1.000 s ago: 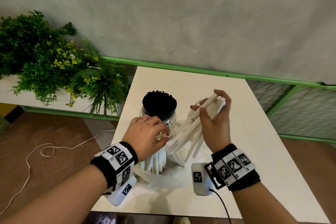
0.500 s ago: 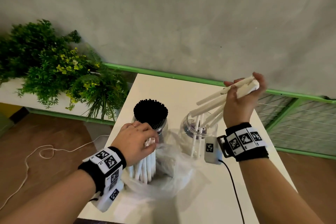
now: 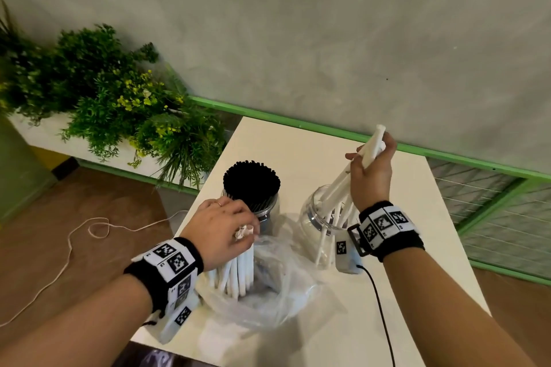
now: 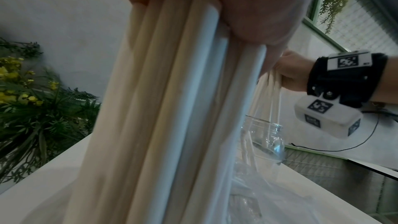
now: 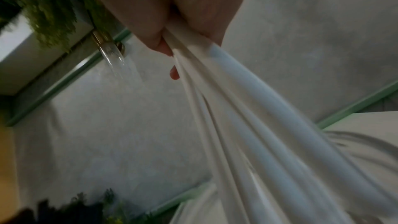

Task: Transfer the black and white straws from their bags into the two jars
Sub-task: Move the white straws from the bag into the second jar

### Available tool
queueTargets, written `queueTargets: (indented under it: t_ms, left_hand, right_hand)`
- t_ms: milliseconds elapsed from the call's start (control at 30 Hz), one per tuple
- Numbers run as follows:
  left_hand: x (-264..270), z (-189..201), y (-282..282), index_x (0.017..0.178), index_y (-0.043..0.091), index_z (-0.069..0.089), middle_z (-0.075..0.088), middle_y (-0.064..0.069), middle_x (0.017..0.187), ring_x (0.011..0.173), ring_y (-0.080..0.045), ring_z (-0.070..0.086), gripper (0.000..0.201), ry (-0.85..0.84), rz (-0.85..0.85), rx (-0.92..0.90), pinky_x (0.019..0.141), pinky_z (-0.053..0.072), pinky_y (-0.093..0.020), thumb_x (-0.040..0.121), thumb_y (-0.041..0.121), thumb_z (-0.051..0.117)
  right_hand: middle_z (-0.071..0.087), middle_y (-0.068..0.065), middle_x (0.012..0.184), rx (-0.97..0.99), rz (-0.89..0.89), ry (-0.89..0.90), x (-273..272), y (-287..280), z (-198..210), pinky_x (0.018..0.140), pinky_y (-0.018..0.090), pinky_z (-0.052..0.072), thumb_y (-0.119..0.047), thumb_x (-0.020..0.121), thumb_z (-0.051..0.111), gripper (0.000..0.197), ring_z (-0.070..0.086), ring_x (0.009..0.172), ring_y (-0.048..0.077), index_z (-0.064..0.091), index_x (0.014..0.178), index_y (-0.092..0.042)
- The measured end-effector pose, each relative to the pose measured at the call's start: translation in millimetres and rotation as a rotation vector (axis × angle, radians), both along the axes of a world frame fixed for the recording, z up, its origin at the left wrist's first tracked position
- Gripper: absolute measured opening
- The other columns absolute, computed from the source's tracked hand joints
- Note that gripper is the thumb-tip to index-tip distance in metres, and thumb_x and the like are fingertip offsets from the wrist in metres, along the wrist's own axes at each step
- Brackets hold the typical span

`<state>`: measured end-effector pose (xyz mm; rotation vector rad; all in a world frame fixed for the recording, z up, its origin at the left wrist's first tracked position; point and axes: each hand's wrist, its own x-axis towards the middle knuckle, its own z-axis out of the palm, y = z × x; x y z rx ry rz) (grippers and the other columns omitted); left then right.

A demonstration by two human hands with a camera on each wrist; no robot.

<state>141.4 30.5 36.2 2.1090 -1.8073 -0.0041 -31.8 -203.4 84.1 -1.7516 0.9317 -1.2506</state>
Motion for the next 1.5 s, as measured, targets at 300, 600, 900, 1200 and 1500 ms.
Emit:
queueTargets:
  t_ms: [300, 600, 900, 1200, 1500]
  left_hand:
    - [1.3, -2.0, -2.7, 0.087, 0.041, 0.059, 0.053, 0.022, 0.093, 0.089, -0.006, 0.051, 0.018, 0.01, 0.009, -0.013, 0.08, 0.04, -0.033, 0.082, 0.053, 0.047]
    - [1.6, -3.2, -3.7, 0.087, 0.042, 0.059, 0.054, 0.022, 0.093, 0.087, -0.006, 0.05, 0.018, 0.027, 0.014, -0.024, 0.081, 0.041, -0.034, 0.083, 0.053, 0.046]
    - [2.5, -2.9, -3.5, 0.087, 0.042, 0.059, 0.053, 0.022, 0.093, 0.088, -0.006, 0.049, 0.02, 0.041, 0.006, -0.015, 0.083, 0.04, -0.035, 0.083, 0.055, 0.044]
    - [1.7, -2.9, -2.0, 0.087, 0.042, 0.059, 0.053, 0.022, 0.092, 0.086, -0.006, 0.048, 0.02, 0.035, 0.009, -0.015, 0.082, 0.04, -0.035, 0.083, 0.054, 0.044]
    - [2.1, -2.7, -1.1, 0.087, 0.042, 0.059, 0.054, 0.021, 0.091, 0.083, -0.005, 0.046, 0.019, 0.032, 0.009, -0.031, 0.08, 0.041, -0.035, 0.082, 0.053, 0.045]
  right_hand:
    - [0.058, -0.005, 0.096, 0.192, -0.043, 0.173, -18.3, 2.7, -68.2, 0.087, 0.048, 0.053, -0.004, 0.093, 0.048, 0.053, 0.065, 0.094, 0.027, 0.029, 0.134, -0.032]
    - [0.062, 0.007, 0.102, 0.276, -0.04, 0.172, -24.5, 22.4, -79.8, 0.067, 0.026, 0.045, -0.006, 0.093, 0.047, 0.052, 0.061, 0.086, 0.021, 0.029, 0.137, -0.025]
    - [0.062, 0.003, 0.107, 0.202, 0.108, 0.248, -15.3, -1.9, -67.7, 0.076, 0.026, 0.045, -0.01, 0.094, 0.053, 0.043, 0.06, 0.095, 0.02, 0.038, 0.131, -0.025]
    - [0.06, 0.005, 0.099, 0.029, 0.123, 0.497, -2.6, -8.3, -67.2, 0.069, 0.026, 0.037, -0.021, 0.087, 0.066, 0.028, 0.054, 0.088, 0.021, 0.053, 0.113, -0.021]
    - [0.063, -0.004, 0.093, 0.123, 0.088, 0.354, -16.0, -21.1, -52.8, 0.074, 0.023, 0.043, -0.029, 0.083, 0.073, 0.031, 0.059, 0.084, 0.013, 0.057, 0.108, -0.019]
